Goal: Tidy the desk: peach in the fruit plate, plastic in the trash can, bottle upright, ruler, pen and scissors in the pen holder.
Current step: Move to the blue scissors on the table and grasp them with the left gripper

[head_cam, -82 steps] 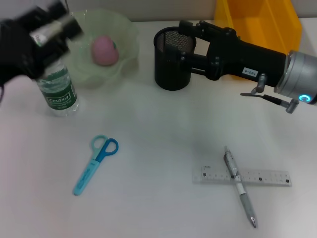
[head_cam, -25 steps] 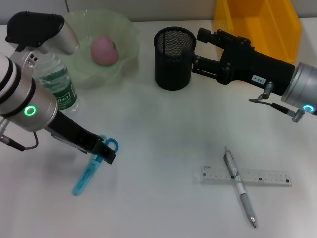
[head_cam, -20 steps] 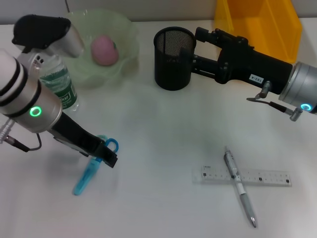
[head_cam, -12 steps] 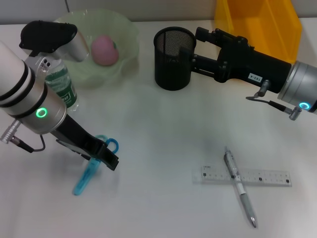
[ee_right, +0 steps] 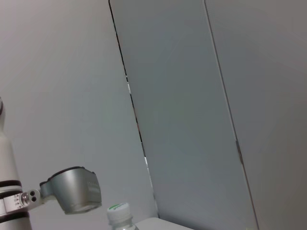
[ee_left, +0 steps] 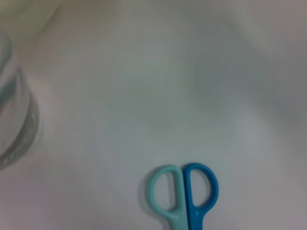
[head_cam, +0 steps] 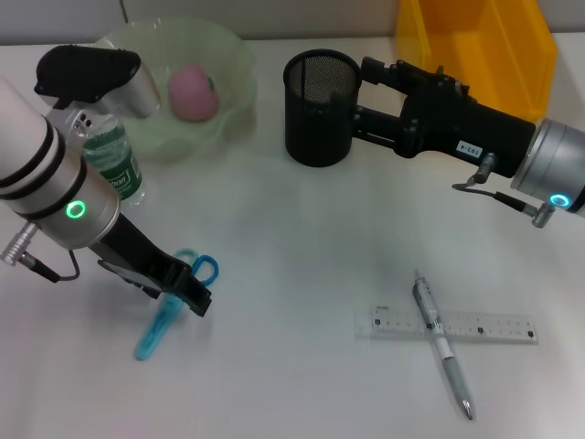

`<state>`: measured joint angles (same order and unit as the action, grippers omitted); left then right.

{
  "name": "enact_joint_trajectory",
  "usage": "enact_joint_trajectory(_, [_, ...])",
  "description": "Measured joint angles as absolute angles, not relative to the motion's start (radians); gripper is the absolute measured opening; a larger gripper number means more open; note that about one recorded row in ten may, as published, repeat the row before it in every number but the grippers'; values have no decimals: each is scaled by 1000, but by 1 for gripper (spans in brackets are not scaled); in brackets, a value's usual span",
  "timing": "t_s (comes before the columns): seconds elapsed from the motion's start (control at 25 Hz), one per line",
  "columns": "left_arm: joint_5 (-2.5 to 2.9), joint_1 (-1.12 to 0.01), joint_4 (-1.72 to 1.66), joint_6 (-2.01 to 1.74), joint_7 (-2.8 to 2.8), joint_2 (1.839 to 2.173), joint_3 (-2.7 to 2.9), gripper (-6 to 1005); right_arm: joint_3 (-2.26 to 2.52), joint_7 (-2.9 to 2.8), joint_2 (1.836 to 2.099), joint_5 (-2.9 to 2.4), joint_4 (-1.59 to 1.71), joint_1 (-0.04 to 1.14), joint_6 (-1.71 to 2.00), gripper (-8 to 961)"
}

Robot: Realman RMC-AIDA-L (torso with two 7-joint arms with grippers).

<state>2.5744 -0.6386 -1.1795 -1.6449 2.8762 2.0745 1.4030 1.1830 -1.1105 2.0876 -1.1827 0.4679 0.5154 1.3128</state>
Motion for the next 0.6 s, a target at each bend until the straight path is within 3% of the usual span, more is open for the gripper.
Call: enact_joint_trajectory(0.6, [2615, -690, -1105, -1615, 2872, 2076, 1409, 724, 1183, -1111, 2089, -1183, 461, 513, 1315, 697])
